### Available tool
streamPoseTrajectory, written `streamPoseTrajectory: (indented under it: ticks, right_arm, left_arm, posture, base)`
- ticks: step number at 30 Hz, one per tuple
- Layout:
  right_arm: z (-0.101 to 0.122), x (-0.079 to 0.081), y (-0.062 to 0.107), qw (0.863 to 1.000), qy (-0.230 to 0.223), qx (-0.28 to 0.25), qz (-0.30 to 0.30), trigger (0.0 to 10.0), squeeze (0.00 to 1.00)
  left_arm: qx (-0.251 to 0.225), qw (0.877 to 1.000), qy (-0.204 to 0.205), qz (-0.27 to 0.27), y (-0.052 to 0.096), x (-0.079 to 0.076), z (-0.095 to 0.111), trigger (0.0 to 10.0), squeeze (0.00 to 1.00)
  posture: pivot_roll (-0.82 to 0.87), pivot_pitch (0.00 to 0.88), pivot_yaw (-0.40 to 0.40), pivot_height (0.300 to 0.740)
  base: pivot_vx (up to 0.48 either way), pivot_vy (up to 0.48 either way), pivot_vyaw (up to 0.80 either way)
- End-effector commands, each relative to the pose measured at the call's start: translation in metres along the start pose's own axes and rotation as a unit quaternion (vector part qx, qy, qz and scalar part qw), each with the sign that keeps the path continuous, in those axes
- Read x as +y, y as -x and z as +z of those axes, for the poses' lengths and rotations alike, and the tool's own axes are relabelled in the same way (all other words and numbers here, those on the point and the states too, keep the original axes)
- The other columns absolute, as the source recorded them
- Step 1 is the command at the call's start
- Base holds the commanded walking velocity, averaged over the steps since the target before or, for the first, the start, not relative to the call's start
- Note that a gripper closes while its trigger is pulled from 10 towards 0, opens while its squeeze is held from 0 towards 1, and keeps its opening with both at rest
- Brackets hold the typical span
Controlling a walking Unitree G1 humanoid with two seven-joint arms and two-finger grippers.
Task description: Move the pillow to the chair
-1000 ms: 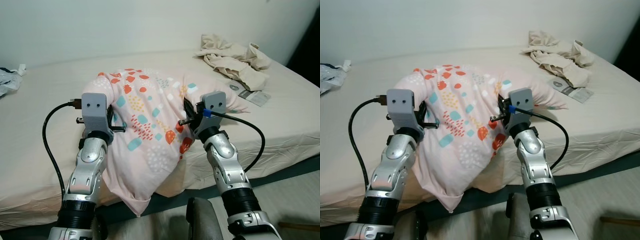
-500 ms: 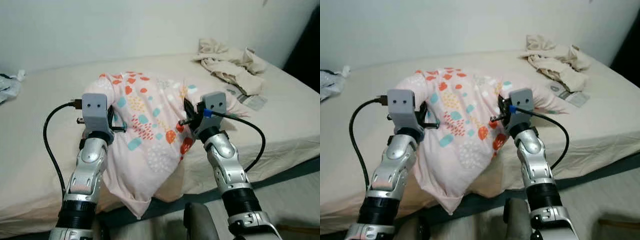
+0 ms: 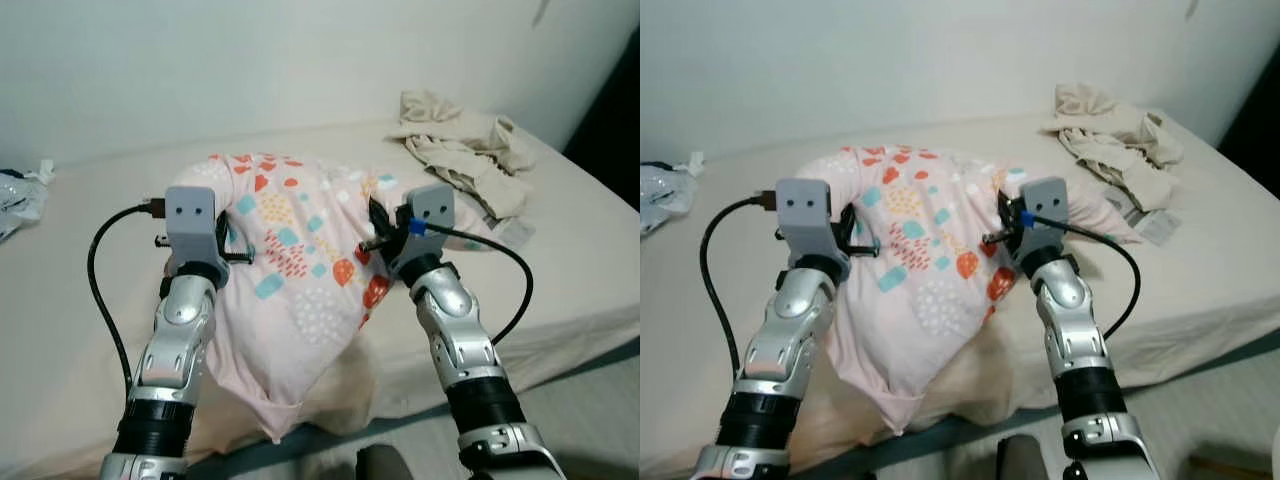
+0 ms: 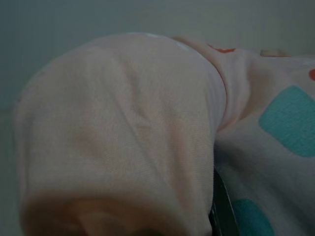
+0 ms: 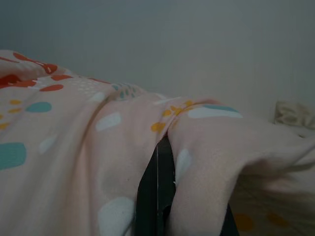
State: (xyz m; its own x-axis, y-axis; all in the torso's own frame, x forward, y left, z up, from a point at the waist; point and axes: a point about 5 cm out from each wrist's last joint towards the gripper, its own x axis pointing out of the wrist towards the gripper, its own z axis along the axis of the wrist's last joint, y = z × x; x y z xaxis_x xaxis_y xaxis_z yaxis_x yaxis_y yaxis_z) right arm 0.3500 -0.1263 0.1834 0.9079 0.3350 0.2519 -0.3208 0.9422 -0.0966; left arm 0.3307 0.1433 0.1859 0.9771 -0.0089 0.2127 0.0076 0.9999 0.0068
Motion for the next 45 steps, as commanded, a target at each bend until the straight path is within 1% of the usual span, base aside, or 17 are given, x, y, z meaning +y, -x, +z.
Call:
streamPoseTrajectory:
  ticks: [1,11,30,32,34,40,42,45]
  right_arm:
    - [0.016,0.013,-0.006,0.999,0.005,-0.037,0.035,10.0,0.0]
    - [0.018,0.015,-0.007,0.998,0.004,-0.039,0.041,10.0,0.0]
    - [0.016,0.019,-0.008,0.998,0.005,-0.033,0.051,10.0,0.0]
    - [0.014,0.02,-0.008,0.998,0.006,-0.027,0.055,10.0,0.0]
    - [0.006,0.025,-0.005,0.997,0.024,-0.009,0.072,10.0,0.0]
    - [-0.003,0.028,-0.001,0.996,0.022,0.01,0.081,10.0,0.0]
    - [-0.005,0.028,0.0,0.996,0.023,0.014,0.08,10.0,0.0]
    - [-0.015,0.026,0.003,0.996,0.024,0.036,0.076,10.0,0.0]
  left_arm:
    - [-0.021,1.0,-0.005,-0.014,-0.002,-0.008,0.008,10.0,0.0]
    - [-0.021,1.0,-0.002,-0.002,-0.002,-0.004,0.008,10.0,0.0]
    - [-0.017,1.0,-0.002,0.012,-0.001,0.001,0.005,10.0,0.0]
    - [-0.016,1.0,-0.002,0.013,-0.001,0.002,0.005,10.0,0.0]
    - [-0.014,1.0,-0.002,0.017,-0.001,0.003,0.004,10.0,0.0]
    - [-0.012,1.0,0.0,0.021,0.0,0.004,0.003,10.0,0.0]
    - [-0.007,1.0,0.004,0.022,0.001,0.005,-0.001,10.0,0.0]
    - [0.02,0.999,0.017,0.023,0.003,0.009,-0.017,10.0,0.0]
  posture:
    - [-0.06,0.039,-0.005,0.685]
    - [-0.06,0.031,-0.01,0.74]
    - [-0.06,0.031,-0.015,0.74]
    - [-0.06,0.033,-0.015,0.74]
    - [-0.06,0.035,-0.016,0.74]
    - [-0.06,0.036,-0.016,0.74]
    - [-0.06,0.033,-0.015,0.74]
    - [-0.06,0.026,-0.019,0.74]
  base:
    - [0.0,0.0,0.0]
    - [0.0,0.0,0.0]
    - [0.0,0.0,0.0]
    - [0.0,0.0,0.0]
    - [0.0,0.0,0.0]
    - [0.0,0.0,0.0]
    - [0.0,0.0,0.0]
    - [0.0,0.0,0.0]
